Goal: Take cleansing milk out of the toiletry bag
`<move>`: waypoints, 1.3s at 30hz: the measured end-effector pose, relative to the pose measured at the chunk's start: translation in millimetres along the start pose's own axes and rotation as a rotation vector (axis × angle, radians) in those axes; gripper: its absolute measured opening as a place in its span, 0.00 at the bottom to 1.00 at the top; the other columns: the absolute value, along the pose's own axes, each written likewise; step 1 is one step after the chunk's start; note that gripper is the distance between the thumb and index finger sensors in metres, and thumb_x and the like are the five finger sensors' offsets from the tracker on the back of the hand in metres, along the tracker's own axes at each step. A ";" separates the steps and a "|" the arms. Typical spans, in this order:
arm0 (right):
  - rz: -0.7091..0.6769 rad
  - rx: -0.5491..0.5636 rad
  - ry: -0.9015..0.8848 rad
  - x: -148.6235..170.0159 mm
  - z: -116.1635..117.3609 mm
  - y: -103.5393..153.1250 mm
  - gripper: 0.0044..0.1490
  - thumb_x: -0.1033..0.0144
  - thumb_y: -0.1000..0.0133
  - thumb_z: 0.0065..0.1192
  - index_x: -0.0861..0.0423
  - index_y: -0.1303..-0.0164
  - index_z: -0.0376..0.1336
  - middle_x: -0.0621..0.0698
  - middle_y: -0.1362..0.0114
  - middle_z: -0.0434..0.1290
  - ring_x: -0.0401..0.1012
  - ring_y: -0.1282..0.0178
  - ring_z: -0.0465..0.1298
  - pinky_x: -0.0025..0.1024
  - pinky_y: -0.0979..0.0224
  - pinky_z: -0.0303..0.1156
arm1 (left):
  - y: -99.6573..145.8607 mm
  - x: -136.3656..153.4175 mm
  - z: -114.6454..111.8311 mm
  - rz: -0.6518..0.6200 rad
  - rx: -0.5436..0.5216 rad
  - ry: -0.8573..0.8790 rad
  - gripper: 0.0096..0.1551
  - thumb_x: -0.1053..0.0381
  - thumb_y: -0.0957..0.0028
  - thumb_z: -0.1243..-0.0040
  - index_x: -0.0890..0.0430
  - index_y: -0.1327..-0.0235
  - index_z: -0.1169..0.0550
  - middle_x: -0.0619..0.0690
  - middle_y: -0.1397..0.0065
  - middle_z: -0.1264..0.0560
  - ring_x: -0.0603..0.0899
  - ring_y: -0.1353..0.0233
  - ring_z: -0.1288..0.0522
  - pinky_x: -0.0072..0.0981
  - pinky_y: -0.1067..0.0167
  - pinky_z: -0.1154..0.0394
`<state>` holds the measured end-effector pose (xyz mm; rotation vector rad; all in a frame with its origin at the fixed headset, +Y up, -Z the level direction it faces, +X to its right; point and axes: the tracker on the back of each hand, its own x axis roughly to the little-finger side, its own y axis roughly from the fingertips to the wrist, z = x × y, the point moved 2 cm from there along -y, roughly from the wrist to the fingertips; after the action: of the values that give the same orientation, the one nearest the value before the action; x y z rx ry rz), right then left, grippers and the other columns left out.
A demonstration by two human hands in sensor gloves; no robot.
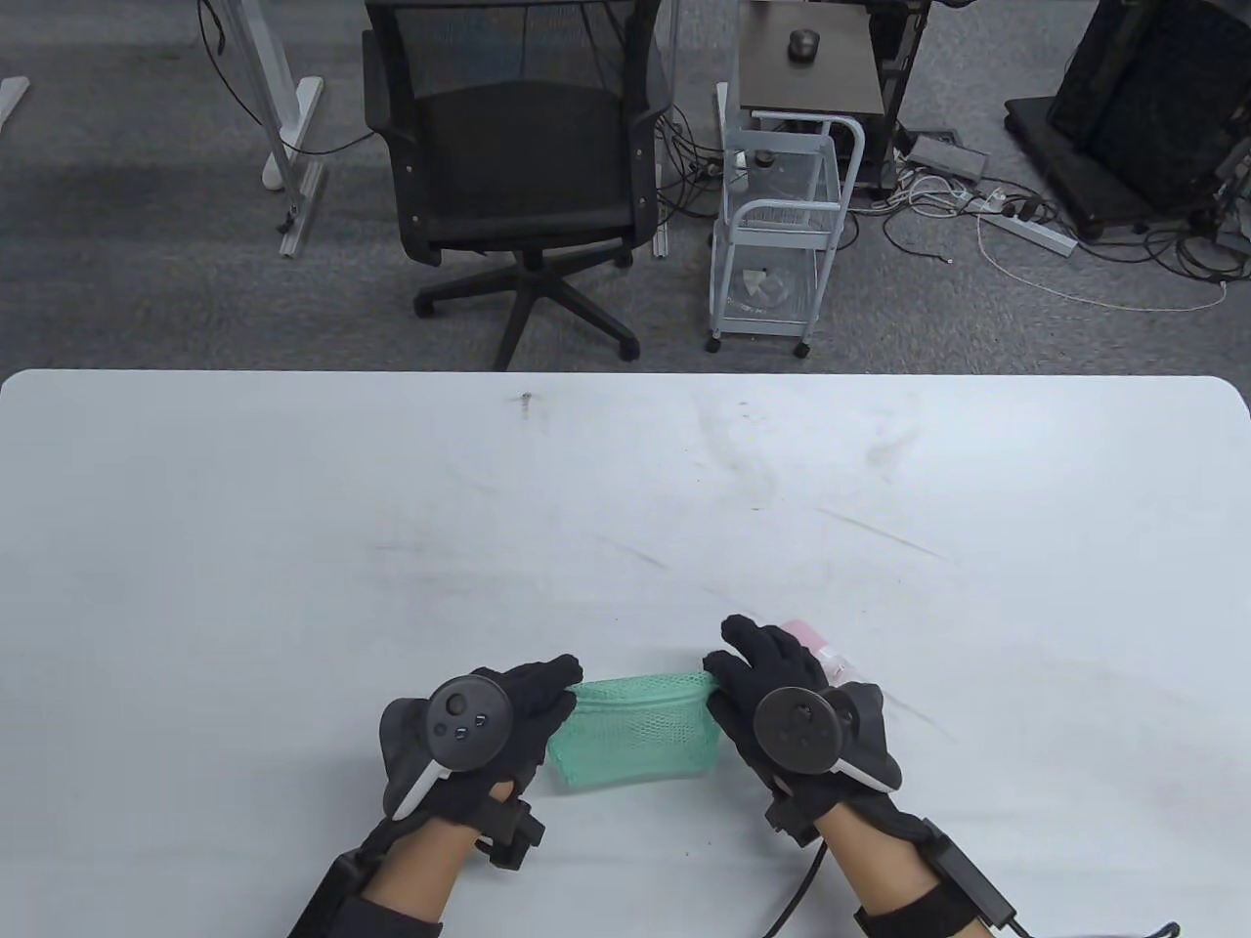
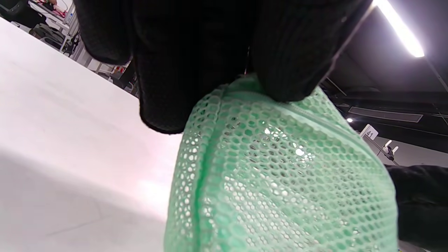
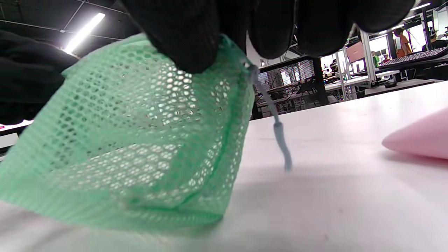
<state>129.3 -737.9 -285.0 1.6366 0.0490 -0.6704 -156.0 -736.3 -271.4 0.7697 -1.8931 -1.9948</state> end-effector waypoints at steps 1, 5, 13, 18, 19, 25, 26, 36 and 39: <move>0.001 -0.003 -0.003 0.3 -0.1 -0.1 0.26 0.66 0.41 0.73 0.63 0.35 0.72 0.70 0.16 0.64 0.76 0.27 0.65 0.73 0.30 0.62 | -0.2 0.1 -0.3 0.001 0.002 0.000 0.23 0.48 0.49 0.27 0.45 0.39 0.14 0.53 0.35 0.12 0.65 0.39 0.12 0.66 0.31 0.29; 0.013 -0.004 -0.024 2.5 -1.3 0.0 0.26 0.65 0.40 0.72 0.63 0.35 0.72 0.71 0.16 0.64 0.76 0.27 0.65 0.73 0.30 0.61 | -0.1 0.1 -1.2 0.018 0.009 -0.018 0.25 0.47 0.49 0.28 0.46 0.37 0.15 0.53 0.34 0.13 0.65 0.39 0.12 0.65 0.31 0.29; 0.076 0.001 -0.033 9.6 -2.7 -1.2 0.26 0.66 0.39 0.69 0.64 0.34 0.72 0.72 0.17 0.64 0.77 0.27 0.65 0.74 0.30 0.61 | -1.5 3.1 -6.1 0.056 0.053 -0.057 0.30 0.44 0.49 0.28 0.48 0.32 0.19 0.54 0.29 0.16 0.66 0.35 0.15 0.66 0.30 0.31; 0.151 -0.010 -0.020 17.4 1.4 -5.7 0.26 0.67 0.39 0.68 0.64 0.33 0.72 0.73 0.17 0.64 0.77 0.28 0.65 0.74 0.30 0.61 | -3.6 2.5 -13.6 0.059 0.098 -0.099 0.31 0.43 0.49 0.27 0.48 0.31 0.19 0.55 0.29 0.17 0.67 0.34 0.16 0.67 0.30 0.32; 0.162 -0.009 -0.014 18.6 2.5 -6.8 0.26 0.67 0.38 0.68 0.64 0.33 0.72 0.73 0.17 0.63 0.77 0.28 0.65 0.74 0.31 0.61 | -3.8 1.9 -14.4 0.058 0.101 -0.106 0.31 0.43 0.49 0.27 0.48 0.31 0.19 0.55 0.29 0.17 0.67 0.34 0.16 0.67 0.30 0.32; 0.224 0.017 0.033 22.9 9.2 -15.5 0.26 0.67 0.38 0.68 0.63 0.32 0.71 0.73 0.18 0.65 0.77 0.29 0.66 0.74 0.31 0.62 | -5.3 0.4 -18.4 0.065 0.120 -0.118 0.32 0.43 0.49 0.27 0.48 0.30 0.20 0.55 0.28 0.17 0.67 0.34 0.16 0.67 0.29 0.32; 0.229 0.018 0.043 22.9 10.1 -16.6 0.26 0.67 0.38 0.68 0.63 0.31 0.71 0.73 0.18 0.65 0.77 0.29 0.66 0.74 0.31 0.62 | -5.4 0.6 -18.5 0.067 0.118 -0.120 0.32 0.43 0.49 0.27 0.48 0.30 0.20 0.55 0.28 0.17 0.67 0.34 0.16 0.67 0.29 0.32; 0.231 0.035 0.024 25.2 7.0 -13.9 0.28 0.67 0.38 0.67 0.63 0.28 0.69 0.73 0.18 0.65 0.77 0.29 0.67 0.74 0.31 0.62 | -2.1 -1.3 -9.1 0.066 0.062 -0.113 0.31 0.43 0.48 0.29 0.48 0.30 0.20 0.55 0.28 0.17 0.67 0.34 0.16 0.67 0.29 0.32; 0.222 0.048 0.043 24.6 3.1 -12.0 0.29 0.67 0.38 0.67 0.63 0.28 0.69 0.73 0.18 0.65 0.77 0.29 0.66 0.74 0.31 0.62 | 0.2 -3.2 -2.8 0.060 0.034 -0.117 0.31 0.43 0.48 0.29 0.48 0.30 0.20 0.55 0.28 0.17 0.67 0.33 0.16 0.67 0.29 0.33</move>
<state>143.6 -746.8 -306.8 1.6734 -0.1169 -0.4698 -151.8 -736.9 -270.7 0.6097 -1.9954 -2.0162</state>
